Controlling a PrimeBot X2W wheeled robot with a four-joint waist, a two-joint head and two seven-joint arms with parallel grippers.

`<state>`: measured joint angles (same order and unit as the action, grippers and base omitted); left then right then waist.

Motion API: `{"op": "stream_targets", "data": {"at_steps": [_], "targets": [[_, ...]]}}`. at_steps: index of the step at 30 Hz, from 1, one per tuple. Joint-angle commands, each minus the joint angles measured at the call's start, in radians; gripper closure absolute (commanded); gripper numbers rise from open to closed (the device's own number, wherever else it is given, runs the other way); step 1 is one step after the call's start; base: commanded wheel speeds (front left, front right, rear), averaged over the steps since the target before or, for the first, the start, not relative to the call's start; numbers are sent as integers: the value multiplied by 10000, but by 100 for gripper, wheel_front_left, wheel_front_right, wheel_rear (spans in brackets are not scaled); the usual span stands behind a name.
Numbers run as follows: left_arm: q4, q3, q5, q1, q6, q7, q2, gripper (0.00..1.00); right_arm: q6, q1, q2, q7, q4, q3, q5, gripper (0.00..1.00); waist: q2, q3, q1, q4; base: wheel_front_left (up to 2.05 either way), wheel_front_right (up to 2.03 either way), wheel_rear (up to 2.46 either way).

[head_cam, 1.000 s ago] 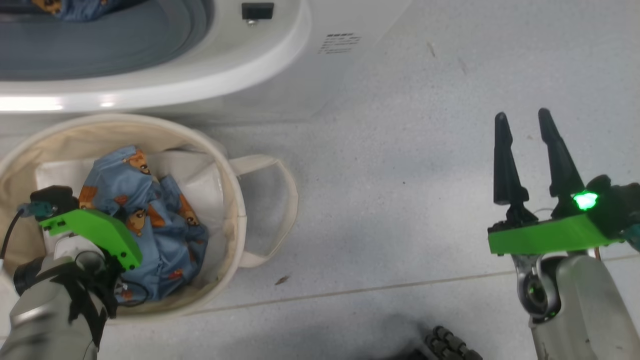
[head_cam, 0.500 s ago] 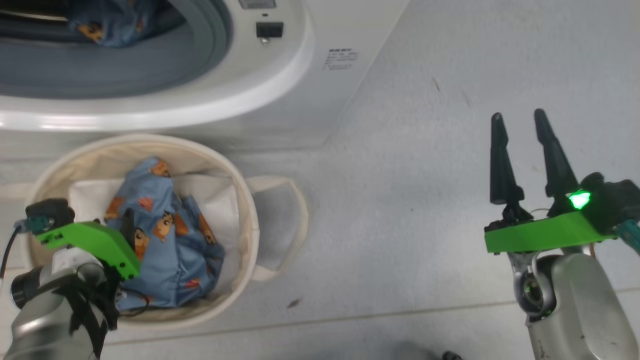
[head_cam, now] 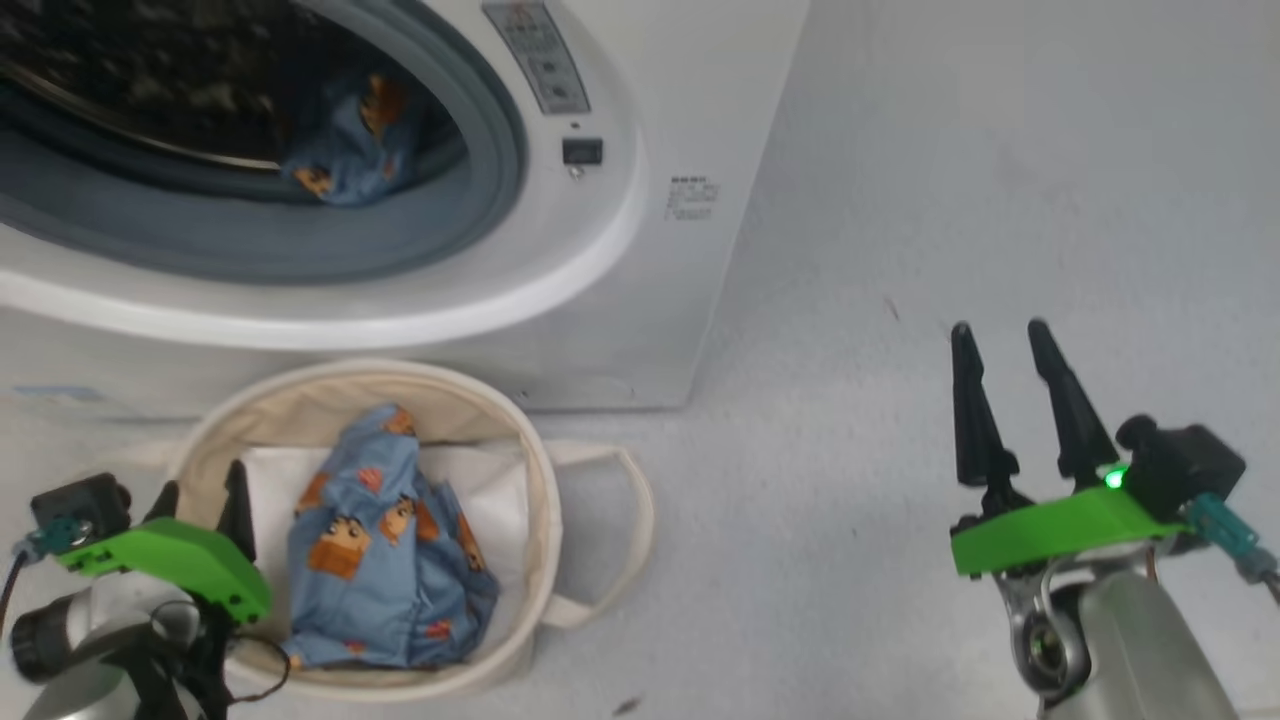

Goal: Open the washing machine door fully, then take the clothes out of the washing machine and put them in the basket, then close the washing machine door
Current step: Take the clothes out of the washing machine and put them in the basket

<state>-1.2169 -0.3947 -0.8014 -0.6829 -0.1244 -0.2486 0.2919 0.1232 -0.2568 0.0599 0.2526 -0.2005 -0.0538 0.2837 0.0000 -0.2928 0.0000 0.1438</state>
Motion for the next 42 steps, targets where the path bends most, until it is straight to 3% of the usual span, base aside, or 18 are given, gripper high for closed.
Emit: {"op": "stream_targets", "data": {"at_steps": [1, 6, 9, 13, 21, 31, 42], "targets": [[428, 334, 145, -43, -46, -120, 582, 0, 75, 72, -52, 92, 233, -242, 32, 0, 0, 441, 0, -176, 0, 0, 0], [2624, 1066, 891, 860, -48, -128, 896, 0, 75, 384, -70, 92, -40, -316, 93, 0, 0, 1199, 0, -271, 0, 0, 0], [3981, 1626, 1571, 1546, 237, -129, 1096, 0, 75, 560, -77, 92, -253, -419, 123, 0, 0, 1624, 0, -287, 0, 0, 0], [5678, 2356, 2065, 2704, 441, -130, 1089, 0, 75, 742, -81, 92, -520, -706, 120, 0, 0, 2138, 0, -206, 0, 0, 0], [8570, 2802, 2556, 4986, 976, -130, 886, 0, 75, 928, -77, 92, -729, -1051, 127, 0, 0, 2723, 0, -14, 0, 0, 0], [10088, 3171, 2403, 6403, 1691, 124, 1070, 0, 75, 1054, -80, 92, -646, -1050, 183, 0, 0, 2882, 0, -10, 0, 0, 0], [10465, 3248, 2291, 6350, 1858, 289, 1159, 0, 75, 989, -83, 92, -542, -980, 130, 0, 0, 2801, 0, -25, 0, 0, 0]]}}
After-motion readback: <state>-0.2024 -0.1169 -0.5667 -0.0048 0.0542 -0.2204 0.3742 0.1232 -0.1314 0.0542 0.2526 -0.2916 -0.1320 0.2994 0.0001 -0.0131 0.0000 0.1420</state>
